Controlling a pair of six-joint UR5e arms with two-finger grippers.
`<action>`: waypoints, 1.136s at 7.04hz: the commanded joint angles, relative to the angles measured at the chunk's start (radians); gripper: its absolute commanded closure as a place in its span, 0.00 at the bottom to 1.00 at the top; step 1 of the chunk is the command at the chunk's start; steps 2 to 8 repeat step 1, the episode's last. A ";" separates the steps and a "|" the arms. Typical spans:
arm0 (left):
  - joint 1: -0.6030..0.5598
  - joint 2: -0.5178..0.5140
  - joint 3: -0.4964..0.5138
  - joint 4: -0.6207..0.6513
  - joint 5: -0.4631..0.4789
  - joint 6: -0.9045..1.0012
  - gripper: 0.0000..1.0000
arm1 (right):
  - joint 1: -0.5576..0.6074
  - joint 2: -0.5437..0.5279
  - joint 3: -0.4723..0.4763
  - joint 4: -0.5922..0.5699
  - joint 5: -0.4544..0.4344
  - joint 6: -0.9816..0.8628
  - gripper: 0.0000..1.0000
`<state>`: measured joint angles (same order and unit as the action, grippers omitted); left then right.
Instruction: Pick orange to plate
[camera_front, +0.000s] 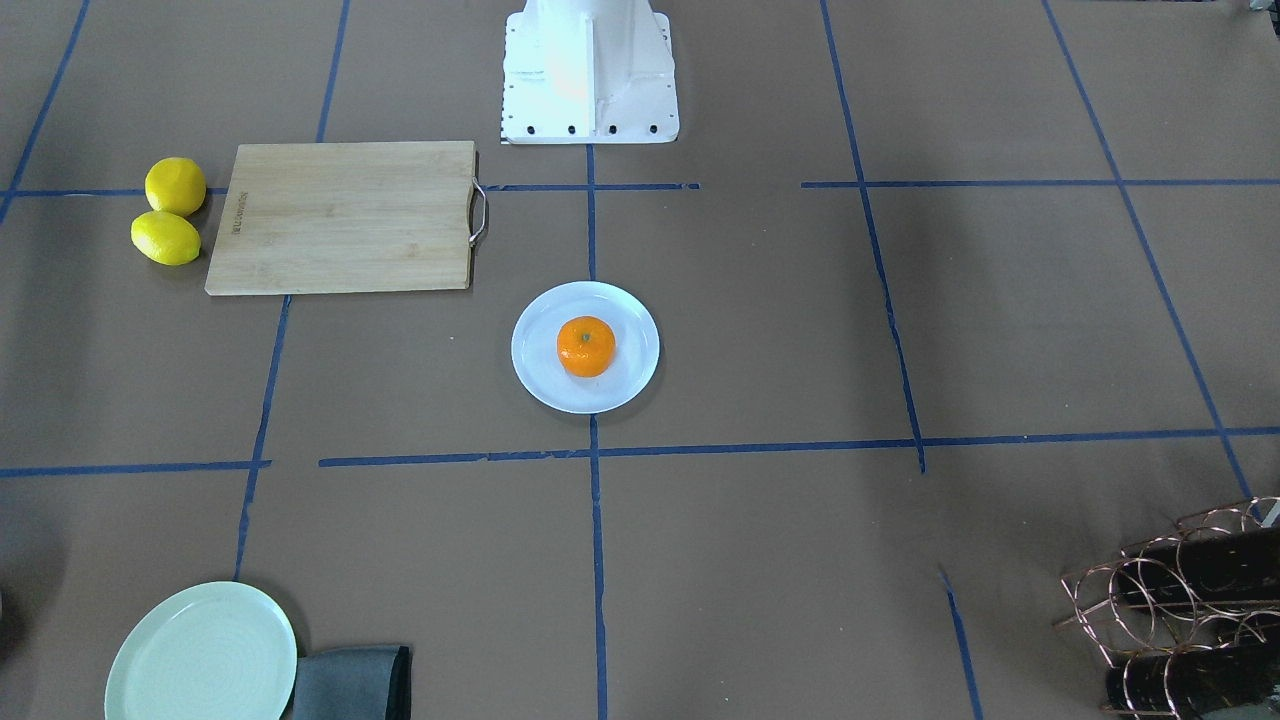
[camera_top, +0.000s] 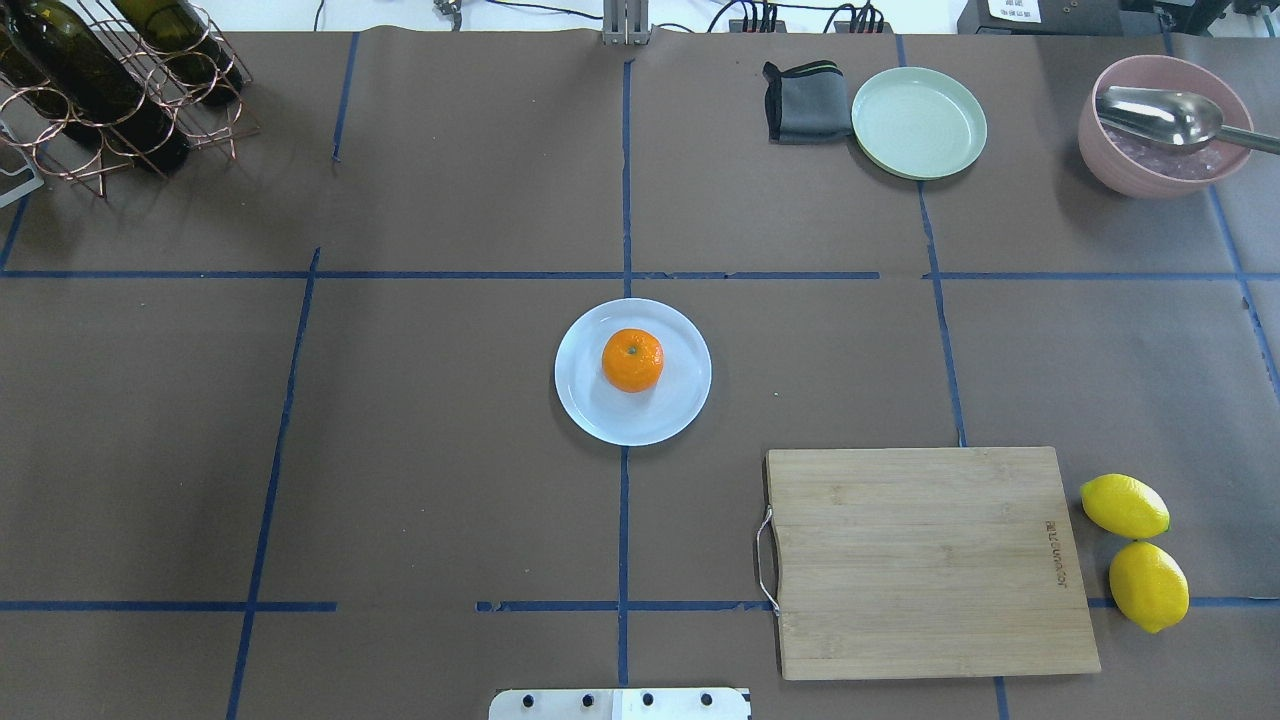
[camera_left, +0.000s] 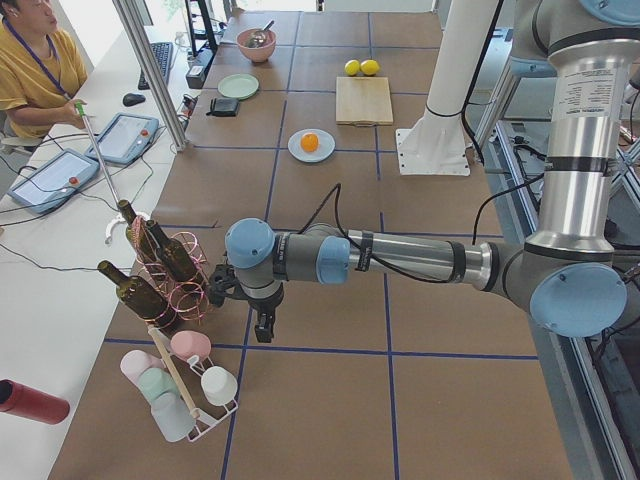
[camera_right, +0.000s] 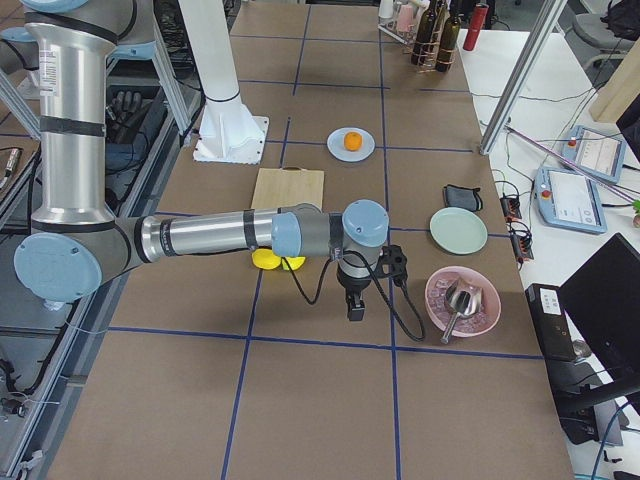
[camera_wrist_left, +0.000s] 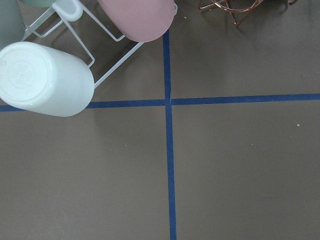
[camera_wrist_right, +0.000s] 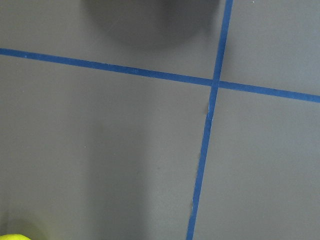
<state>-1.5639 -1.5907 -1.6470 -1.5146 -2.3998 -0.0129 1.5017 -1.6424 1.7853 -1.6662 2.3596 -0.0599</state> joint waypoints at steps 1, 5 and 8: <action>-0.011 0.001 0.007 -0.001 -0.019 0.001 0.00 | 0.000 0.000 -0.003 0.000 -0.002 0.000 0.00; -0.011 0.001 0.007 -0.001 -0.019 0.001 0.00 | 0.000 0.000 -0.003 0.000 -0.002 0.000 0.00; -0.011 0.001 0.007 -0.001 -0.019 0.001 0.00 | 0.000 0.000 -0.003 0.000 -0.002 0.000 0.00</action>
